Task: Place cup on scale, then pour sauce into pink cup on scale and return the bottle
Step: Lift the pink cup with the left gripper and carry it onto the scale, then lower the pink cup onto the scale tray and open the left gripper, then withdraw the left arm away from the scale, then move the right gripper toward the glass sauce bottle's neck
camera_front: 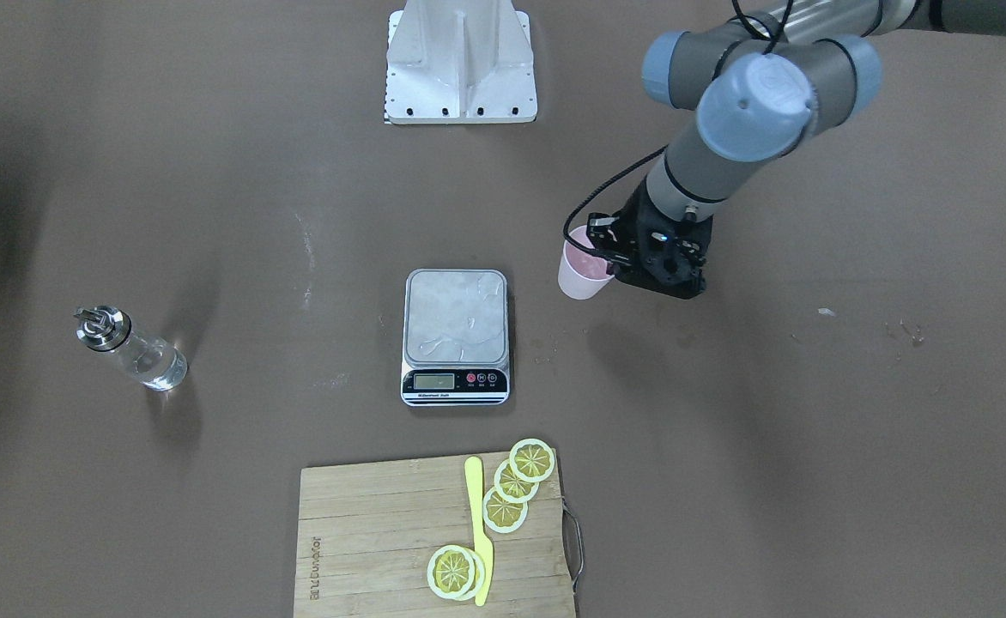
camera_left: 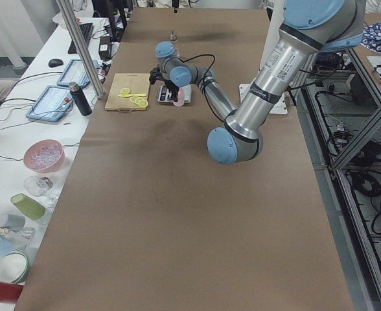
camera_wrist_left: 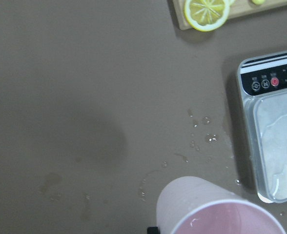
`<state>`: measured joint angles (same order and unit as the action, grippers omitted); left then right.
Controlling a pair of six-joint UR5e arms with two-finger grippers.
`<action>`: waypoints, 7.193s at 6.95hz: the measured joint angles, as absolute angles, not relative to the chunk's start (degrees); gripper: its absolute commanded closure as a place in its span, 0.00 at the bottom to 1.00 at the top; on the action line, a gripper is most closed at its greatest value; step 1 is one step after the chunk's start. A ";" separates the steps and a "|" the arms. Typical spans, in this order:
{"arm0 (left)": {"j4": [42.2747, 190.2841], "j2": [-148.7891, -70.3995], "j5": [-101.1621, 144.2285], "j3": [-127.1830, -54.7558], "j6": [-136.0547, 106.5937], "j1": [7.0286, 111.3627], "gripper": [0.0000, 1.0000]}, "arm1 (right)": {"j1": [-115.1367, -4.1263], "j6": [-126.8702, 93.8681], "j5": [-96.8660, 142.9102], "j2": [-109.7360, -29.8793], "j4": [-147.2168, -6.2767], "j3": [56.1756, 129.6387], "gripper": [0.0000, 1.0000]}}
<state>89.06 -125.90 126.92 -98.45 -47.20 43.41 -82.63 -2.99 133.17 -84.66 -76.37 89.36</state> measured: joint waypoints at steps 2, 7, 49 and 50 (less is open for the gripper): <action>88.84 -130.26 125.25 -96.70 -51.73 39.25 1.00 | -82.48 -2.99 133.21 -84.94 -76.32 89.38 0.00; 89.94 -142.77 122.29 -82.11 -53.22 37.34 1.00 | -82.44 -3.01 133.24 -85.25 -76.31 89.42 0.00; 89.12 -103.00 134.47 -100.66 -5.97 80.51 0.02 | -51.39 -39.53 117.27 -97.60 -24.74 95.77 0.00; 89.10 -103.10 134.47 -100.67 -5.97 80.48 0.02 | -49.28 -39.55 113.98 -97.51 -23.77 96.15 0.00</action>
<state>89.10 -103.10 134.47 -100.67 -5.97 80.48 -49.28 -39.55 113.98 -97.51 -23.77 96.15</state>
